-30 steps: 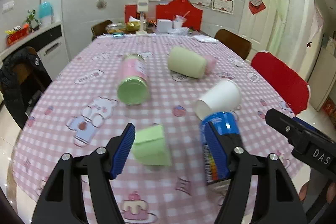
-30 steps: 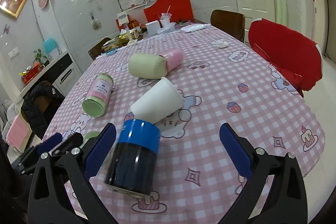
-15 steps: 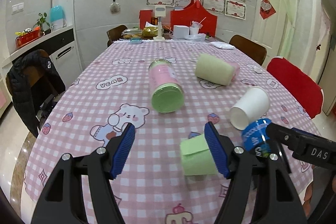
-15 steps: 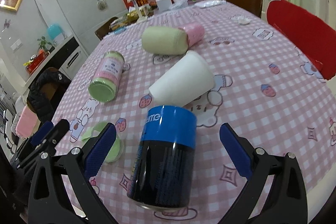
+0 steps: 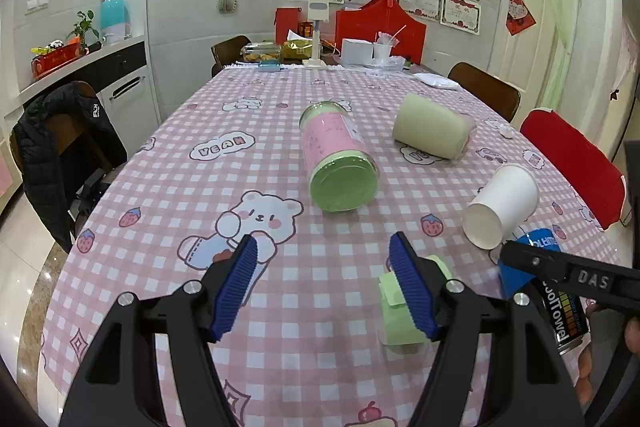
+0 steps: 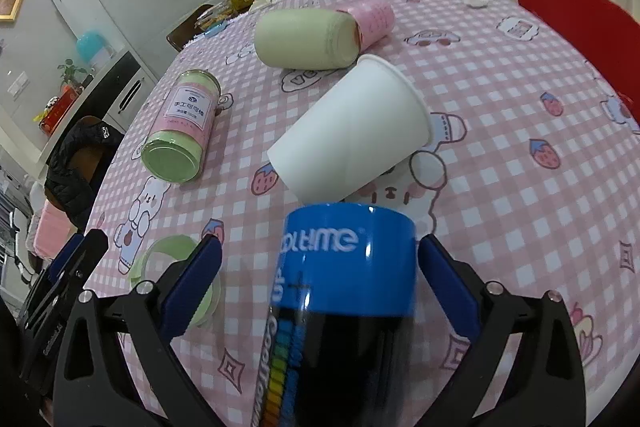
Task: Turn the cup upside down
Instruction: 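Grasp the can with the right tool while the left tool releases it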
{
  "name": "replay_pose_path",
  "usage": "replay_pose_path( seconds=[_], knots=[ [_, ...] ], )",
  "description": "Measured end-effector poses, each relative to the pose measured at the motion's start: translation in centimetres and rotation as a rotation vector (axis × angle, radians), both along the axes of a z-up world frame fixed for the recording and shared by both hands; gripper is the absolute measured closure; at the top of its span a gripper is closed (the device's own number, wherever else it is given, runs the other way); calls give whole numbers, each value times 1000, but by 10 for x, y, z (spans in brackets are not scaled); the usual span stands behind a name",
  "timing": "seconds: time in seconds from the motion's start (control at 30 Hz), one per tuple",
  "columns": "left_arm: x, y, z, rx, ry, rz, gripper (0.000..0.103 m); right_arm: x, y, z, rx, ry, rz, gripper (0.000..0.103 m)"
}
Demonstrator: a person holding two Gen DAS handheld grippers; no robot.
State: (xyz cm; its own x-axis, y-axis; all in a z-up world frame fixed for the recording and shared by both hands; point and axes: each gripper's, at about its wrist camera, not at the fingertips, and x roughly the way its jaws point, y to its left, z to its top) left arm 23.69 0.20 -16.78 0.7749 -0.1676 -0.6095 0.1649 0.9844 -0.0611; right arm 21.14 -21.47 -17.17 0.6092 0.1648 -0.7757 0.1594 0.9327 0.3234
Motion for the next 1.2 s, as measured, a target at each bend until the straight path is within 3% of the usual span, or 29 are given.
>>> replay_pose_path(
  seconds=[0.1, 0.17, 0.5, 0.83, 1.2],
  knots=[
    [1, -1, 0, 1, 1, -1, 35, 5, -3, -3, 7, 20, 3, 33],
    [2, -1, 0, 2, 2, -3, 35, 6, -4, -5, 3, 35, 9, 37],
    [-1, -3, 1, 2, 1, -5, 35, -3, 6, 13, -26, -36, 45, 38],
    [-10, 5, 9, -11, -11, 15, 35, -19, 30, 49, -201, -200, 68, 38],
    [-20, 5, 16, 0, -26, 2, 35, -26, 42, 53, -284, -257, 77, 39]
  ],
)
